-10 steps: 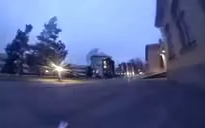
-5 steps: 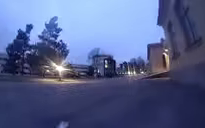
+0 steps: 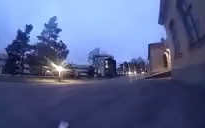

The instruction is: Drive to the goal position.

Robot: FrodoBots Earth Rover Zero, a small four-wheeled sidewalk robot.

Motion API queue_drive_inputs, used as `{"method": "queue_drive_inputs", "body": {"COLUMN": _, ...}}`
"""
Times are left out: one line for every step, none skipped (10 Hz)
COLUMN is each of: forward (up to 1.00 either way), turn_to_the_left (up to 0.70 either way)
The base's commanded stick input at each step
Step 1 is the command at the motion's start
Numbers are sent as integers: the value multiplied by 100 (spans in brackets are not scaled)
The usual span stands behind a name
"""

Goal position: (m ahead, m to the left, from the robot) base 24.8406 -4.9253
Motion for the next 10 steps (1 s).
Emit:
{"method": "queue_drive_inputs", "body": {"forward": 50, "turn_to_the_left": 0}}
{"method": "queue_drive_inputs", "body": {"forward": 50, "turn_to_the_left": -43}}
{"method": "queue_drive_inputs", "body": {"forward": 50, "turn_to_the_left": -50}}
{"method": "queue_drive_inputs", "body": {"forward": 50, "turn_to_the_left": -50}}
{"method": "queue_drive_inputs", "body": {"forward": 50, "turn_to_the_left": -50}}
{"method": "queue_drive_inputs", "body": {"forward": 50, "turn_to_the_left": -27}}
{"method": "queue_drive_inputs", "body": {"forward": 50, "turn_to_the_left": 0}}
{"method": "queue_drive_inputs", "body": {"forward": 50, "turn_to_the_left": 0}}
{"method": "queue_drive_inputs", "body": {"forward": 50, "turn_to_the_left": 0}}
{"method": "queue_drive_inputs", "body": {"forward": 50, "turn_to_the_left": 0}}
